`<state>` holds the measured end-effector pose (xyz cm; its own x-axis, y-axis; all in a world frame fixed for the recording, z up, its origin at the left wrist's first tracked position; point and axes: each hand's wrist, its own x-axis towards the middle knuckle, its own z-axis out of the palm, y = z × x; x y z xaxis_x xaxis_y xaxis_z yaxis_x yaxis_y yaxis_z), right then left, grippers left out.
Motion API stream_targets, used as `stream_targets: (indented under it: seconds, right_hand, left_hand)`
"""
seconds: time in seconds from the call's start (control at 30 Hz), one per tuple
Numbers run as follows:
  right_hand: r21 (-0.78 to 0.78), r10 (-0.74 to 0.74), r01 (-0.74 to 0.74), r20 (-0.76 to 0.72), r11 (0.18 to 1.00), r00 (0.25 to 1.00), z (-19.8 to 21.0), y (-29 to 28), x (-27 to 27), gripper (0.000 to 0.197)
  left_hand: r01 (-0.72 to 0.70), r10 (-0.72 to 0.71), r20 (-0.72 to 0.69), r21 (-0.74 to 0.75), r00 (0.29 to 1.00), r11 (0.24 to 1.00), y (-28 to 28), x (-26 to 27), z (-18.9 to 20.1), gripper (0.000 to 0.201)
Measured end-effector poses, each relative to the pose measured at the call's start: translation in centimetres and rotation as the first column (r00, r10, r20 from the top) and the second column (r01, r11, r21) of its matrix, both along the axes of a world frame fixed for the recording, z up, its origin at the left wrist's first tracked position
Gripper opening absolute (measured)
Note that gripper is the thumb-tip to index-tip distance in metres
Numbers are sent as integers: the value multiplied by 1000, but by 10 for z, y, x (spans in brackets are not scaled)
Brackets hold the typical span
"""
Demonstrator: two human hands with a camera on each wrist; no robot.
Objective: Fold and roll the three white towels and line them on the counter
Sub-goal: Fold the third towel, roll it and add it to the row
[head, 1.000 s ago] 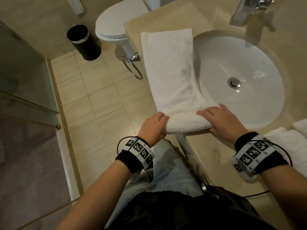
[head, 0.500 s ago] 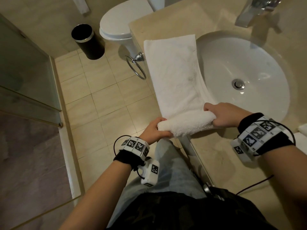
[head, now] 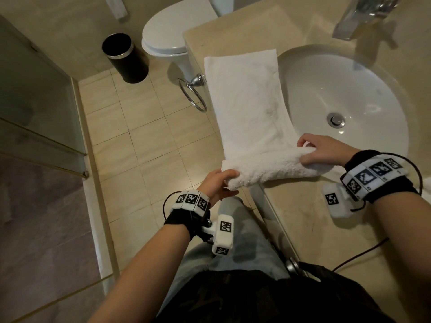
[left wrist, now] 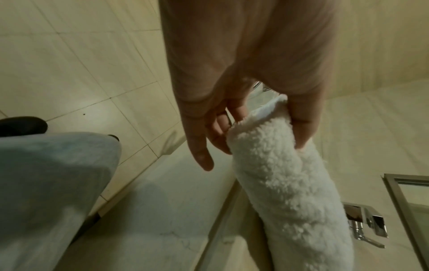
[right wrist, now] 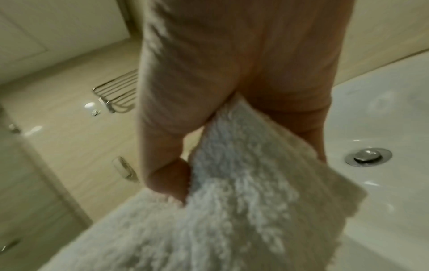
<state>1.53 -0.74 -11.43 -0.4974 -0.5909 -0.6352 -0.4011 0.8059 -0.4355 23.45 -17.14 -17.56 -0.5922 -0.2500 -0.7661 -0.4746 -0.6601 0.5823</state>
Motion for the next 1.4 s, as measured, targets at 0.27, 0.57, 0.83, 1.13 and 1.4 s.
stream_targets:
  seconds: [0.27, 0.57, 0.83, 1.13, 1.4]
  right_hand:
    - [-84, -410, 415, 69, 906, 910, -22, 8, -7, 35]
    - [-214, -591, 584, 34, 783, 806, -33, -2, 1, 51]
    - [-195, -601, 580, -68, 791, 796, -39, -19, -8, 46]
    - [-367, -241, -24, -657, 930, 714, -30, -30, 16, 17]
    - [-162, 426, -695, -686, 700, 589, -27, -26, 50, 46]
  left_hand:
    - [-108, 109, 11, -68, 994, 992, 2, -8, 1, 46]
    - [-109, 108, 16, 78, 994, 991, -6, -25, 12, 11]
    - [-164, 156, 76, 109, 985, 980, -12, -38, 19, 12]
    - [-165, 160, 143, 24, 977, 986, -17, -42, 20, 8]
    - [-142, 136, 164, 27, 977, 990, -26, -41, 19, 7]
